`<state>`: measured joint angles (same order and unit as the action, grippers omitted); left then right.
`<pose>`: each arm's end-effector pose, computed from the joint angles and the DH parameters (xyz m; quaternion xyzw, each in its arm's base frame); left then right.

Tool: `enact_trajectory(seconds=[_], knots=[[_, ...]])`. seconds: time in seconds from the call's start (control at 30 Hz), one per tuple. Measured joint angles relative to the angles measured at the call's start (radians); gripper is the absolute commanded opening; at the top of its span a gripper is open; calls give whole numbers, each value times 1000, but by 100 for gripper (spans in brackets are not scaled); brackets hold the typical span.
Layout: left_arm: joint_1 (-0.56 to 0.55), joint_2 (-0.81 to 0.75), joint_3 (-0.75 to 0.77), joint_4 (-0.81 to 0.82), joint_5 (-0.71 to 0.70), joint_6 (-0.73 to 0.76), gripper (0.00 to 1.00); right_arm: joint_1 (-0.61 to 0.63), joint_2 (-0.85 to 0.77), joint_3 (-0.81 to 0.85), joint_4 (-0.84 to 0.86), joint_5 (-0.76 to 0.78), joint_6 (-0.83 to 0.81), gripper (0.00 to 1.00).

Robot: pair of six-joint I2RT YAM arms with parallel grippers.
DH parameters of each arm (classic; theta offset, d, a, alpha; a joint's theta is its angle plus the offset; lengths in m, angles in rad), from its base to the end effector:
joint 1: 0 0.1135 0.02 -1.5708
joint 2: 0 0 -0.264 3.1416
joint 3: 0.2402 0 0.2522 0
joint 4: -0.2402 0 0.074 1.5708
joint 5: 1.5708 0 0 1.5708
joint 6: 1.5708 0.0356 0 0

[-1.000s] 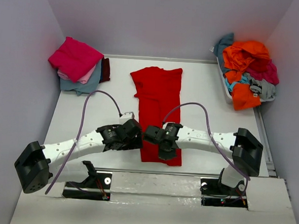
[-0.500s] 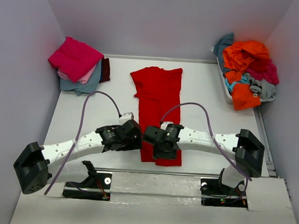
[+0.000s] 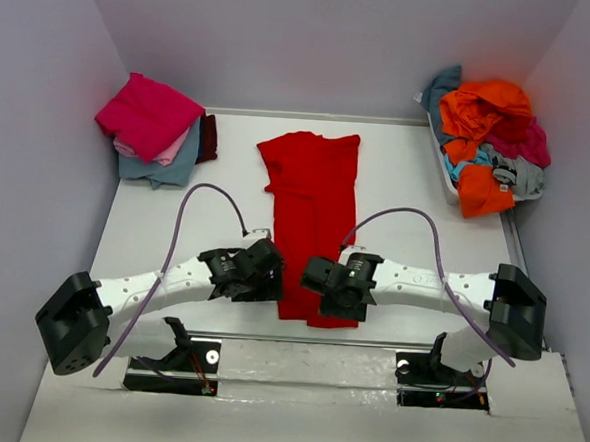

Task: Fold and stack the t-shirts
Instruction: Fold the tshirt

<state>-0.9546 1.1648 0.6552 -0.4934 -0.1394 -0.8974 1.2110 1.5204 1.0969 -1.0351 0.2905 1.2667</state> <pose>0.1298 -0.1747 0.1968 0.0079 0.9578 -0.1831 0.2214 0.1035 0.2461 0.2238 0.0356 0.9873 0.0054 0.1547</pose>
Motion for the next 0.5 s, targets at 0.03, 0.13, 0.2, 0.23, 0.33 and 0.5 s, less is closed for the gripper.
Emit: enact_trajectory(seconds=[0.03,0.13,0.2,0.23,0.33,0.5], knots=[[-1,3,-2,3,5,2,79,-1,-11,-22,2,2,11,59],[-4,15,-3,11,16,5,79,-8,-43,-89,11,2,36,59],[-7,26,-3,22,25,6,79,-16,-60,-129,22,2,54,59],[-9,31,-3,27,29,6,79,-21,-64,-144,25,2,60,59],[-25,54,-3,46,37,6,79,-34,-73,-192,46,2,78,59],[-63,108,-3,71,55,6,79,-41,-77,-254,84,-3,99,59]])
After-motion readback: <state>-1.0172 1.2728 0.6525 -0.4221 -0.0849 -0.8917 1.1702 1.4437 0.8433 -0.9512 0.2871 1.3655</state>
